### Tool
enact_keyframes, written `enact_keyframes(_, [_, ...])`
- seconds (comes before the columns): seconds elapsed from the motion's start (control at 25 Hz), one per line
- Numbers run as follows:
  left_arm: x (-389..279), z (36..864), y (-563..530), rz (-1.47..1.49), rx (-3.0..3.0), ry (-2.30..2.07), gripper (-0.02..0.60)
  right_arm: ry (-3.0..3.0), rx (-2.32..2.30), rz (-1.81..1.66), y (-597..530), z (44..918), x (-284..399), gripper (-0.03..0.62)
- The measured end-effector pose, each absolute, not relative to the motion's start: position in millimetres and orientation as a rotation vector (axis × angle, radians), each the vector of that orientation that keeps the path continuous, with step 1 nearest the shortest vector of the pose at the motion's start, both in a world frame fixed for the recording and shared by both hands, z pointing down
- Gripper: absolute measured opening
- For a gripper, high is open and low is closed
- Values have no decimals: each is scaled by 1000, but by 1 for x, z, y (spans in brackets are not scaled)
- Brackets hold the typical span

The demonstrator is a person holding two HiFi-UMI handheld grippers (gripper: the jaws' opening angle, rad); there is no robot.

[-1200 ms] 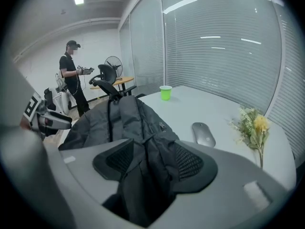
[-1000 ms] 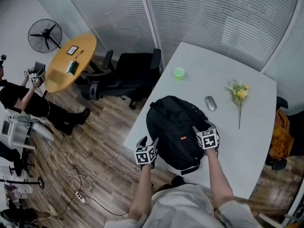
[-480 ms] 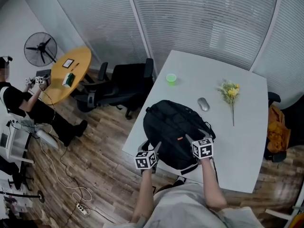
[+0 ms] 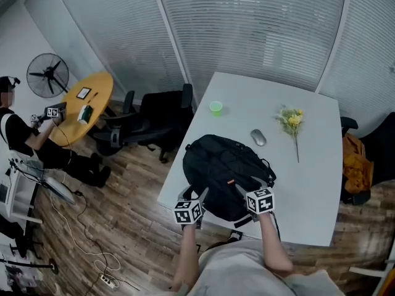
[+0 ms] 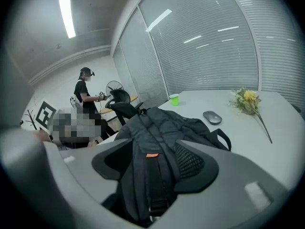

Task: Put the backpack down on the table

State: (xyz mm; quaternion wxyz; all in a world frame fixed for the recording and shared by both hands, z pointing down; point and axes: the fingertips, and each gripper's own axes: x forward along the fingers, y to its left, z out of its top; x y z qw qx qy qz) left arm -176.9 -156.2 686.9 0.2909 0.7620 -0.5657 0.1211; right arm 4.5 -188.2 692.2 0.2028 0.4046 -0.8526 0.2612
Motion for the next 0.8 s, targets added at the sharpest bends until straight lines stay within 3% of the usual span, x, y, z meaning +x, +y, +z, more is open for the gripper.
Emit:
enact_keyframes(0.36, [-170,686,-148,311,2062,-1479,287,-2399,1155,765,-179,691,5,236])
enact_keyframes(0.8, [-161,680,-148,263,2095,-1456,140,-2403,1175,789,-174,689,12,148])
